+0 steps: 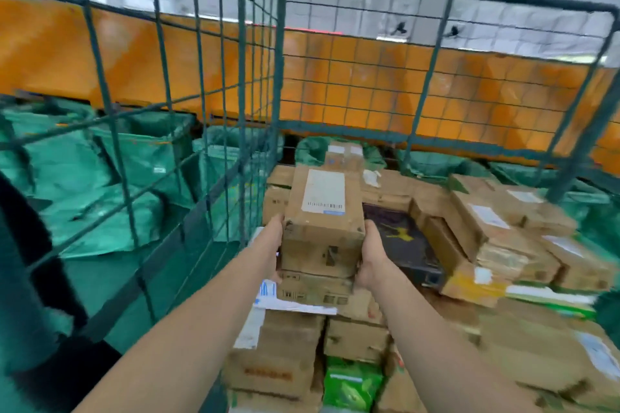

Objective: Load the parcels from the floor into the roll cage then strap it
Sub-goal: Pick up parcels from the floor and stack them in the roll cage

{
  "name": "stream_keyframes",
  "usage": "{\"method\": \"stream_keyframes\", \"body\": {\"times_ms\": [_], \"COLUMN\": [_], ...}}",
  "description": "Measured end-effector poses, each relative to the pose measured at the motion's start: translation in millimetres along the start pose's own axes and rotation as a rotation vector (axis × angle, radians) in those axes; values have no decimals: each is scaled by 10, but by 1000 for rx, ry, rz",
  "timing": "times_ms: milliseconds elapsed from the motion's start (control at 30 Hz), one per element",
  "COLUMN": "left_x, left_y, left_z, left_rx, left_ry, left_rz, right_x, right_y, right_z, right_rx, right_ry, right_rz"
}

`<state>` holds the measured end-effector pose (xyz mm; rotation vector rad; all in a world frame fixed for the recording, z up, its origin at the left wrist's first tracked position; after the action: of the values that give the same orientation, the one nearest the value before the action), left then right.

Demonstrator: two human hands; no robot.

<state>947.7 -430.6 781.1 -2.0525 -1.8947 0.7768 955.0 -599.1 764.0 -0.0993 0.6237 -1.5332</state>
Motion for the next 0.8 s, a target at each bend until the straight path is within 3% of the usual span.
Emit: {"method": "stream_keyframes", "body": {"times_ms": [133, 500, 800], "left_x": [79, 555, 849], "left_y": [343, 1412, 1932], "left_z": [-211, -356, -359], "left_rx": [16, 39, 77], "left_ry": [-35, -62, -119], "left_rz": [-77, -94, -91], "right_x": [-109, -378, -624], "right_y": [538, 1433, 1800], "right_z": [164, 162, 140], "right_rx": [-57, -123, -156], "right_ry": [-46, 2, -92], "right_rz": [131, 147, 108]}}
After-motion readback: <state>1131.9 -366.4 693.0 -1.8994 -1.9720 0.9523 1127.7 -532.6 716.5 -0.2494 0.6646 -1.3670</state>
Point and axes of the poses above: each hand's wrist, its own y-axis towards the middle knuckle, its own x-axis out of the back of the hand, z = x × y, the point moved 2 cm from there along y, towards the middle knuckle, and after that the axes turned 10 degrees about z, right-handed, at the moved point
